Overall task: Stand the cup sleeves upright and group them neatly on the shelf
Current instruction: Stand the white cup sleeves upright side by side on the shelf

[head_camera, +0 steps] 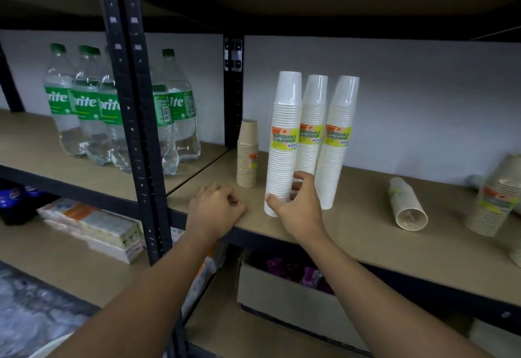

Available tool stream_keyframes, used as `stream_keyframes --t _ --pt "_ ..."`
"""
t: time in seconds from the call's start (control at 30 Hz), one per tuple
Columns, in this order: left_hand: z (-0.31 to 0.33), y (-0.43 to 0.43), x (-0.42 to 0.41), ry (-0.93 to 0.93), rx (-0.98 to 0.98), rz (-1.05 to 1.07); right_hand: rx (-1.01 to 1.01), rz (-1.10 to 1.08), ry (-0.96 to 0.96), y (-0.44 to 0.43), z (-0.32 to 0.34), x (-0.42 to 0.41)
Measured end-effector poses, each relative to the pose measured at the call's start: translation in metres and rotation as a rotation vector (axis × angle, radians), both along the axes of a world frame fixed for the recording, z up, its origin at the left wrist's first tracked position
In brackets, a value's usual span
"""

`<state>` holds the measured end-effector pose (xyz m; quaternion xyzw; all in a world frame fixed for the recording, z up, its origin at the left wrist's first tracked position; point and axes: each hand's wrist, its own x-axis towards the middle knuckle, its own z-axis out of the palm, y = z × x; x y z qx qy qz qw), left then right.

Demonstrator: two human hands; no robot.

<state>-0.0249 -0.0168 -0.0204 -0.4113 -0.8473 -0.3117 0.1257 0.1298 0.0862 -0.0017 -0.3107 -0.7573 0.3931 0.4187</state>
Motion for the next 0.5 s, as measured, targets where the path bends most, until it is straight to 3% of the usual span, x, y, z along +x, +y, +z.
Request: stream_keyframes --t 0.5 --pt "0.000 -0.001 0.004 0.010 0.039 0.008 0.069 -0.015 -0.046 0.007 -0.009 -0.009"
